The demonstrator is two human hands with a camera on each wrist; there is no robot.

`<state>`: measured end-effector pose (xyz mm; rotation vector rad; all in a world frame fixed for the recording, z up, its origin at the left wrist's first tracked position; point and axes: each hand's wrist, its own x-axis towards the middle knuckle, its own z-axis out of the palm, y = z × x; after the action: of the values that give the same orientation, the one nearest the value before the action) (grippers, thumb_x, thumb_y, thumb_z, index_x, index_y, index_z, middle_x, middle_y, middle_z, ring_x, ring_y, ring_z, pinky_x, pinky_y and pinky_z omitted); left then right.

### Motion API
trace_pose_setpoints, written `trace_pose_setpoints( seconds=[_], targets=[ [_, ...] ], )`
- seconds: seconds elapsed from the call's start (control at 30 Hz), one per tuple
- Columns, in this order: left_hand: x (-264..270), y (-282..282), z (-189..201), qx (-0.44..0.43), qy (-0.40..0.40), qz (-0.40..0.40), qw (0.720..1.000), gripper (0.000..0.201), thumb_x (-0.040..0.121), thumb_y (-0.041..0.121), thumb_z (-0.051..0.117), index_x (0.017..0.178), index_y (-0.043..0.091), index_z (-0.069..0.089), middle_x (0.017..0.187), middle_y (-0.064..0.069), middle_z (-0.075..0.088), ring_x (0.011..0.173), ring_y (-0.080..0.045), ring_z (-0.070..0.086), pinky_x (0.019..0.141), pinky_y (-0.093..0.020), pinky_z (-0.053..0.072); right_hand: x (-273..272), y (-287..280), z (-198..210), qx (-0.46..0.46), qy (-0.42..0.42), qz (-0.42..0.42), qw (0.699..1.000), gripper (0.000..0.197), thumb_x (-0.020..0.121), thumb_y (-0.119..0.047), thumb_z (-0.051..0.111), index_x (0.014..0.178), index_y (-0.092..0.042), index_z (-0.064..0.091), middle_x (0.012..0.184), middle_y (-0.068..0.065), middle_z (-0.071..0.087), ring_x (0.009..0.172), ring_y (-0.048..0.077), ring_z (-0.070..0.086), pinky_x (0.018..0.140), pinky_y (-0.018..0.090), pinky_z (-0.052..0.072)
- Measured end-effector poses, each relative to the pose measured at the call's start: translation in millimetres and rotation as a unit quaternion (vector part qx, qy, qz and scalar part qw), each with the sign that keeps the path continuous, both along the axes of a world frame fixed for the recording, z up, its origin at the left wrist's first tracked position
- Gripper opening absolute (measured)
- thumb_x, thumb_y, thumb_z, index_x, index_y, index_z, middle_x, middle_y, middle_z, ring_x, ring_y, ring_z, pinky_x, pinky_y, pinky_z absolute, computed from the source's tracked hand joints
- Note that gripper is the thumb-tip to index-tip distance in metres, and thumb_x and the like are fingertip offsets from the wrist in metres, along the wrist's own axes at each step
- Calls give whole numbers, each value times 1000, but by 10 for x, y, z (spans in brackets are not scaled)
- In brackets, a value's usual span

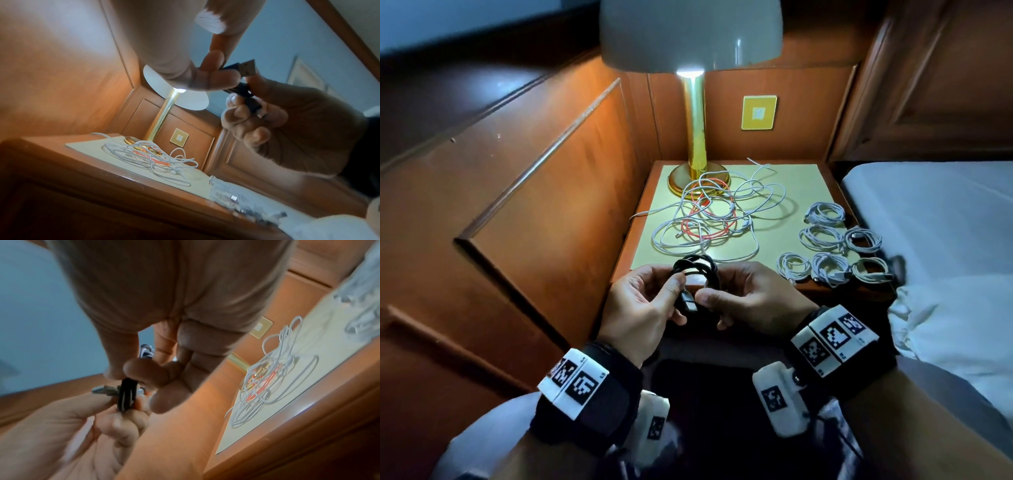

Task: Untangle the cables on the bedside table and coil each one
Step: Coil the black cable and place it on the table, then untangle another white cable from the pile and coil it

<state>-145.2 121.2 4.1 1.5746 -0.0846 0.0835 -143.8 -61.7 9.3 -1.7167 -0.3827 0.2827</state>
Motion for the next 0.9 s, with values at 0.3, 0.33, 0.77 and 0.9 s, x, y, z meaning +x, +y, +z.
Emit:
trace_pose_setpoints(
  seconds=[0.3,0.33,0.77,0.9],
  targets=[
    [43,-466,271,150,-103,-35,983,5,89,15,74,87,14,69,70,-2,70,43,-22,63,46,-29,49,-238,-486,53,-1,-54,-92,994,18,97,-30,64,81,-25,72,63,-4,57,50,21,55,49,29,46],
    [67,-572,296,164,-104,-46,980,5,89,16,74,88,14,69,71,-2,69,45,-20,64,45,-27,49,-262,-577,37,1,-58,-114,992,18,97,-30,65,81,-27,72,62,-8,58,49,20,55,49,29,46],
    [881,-1885,-83,165,61,-128,976,21,91,19,72,78,4,66,65,-17,67,45,-17,59,68,-57,61,-20,-1633,-351,-42,93,-271,957,32,89,-44,69,101,-14,66,92,10,71,61,14,67,63,32,57],
    [1285,-2003,-195,110,120,-91,983,17,91,14,72,83,-1,67,68,-14,61,49,-17,54,67,-43,59,105,-1783,-425,-2,99,-283,954,35,87,-33,75,119,-23,63,104,3,69,68,12,71,63,30,56]
  ],
)
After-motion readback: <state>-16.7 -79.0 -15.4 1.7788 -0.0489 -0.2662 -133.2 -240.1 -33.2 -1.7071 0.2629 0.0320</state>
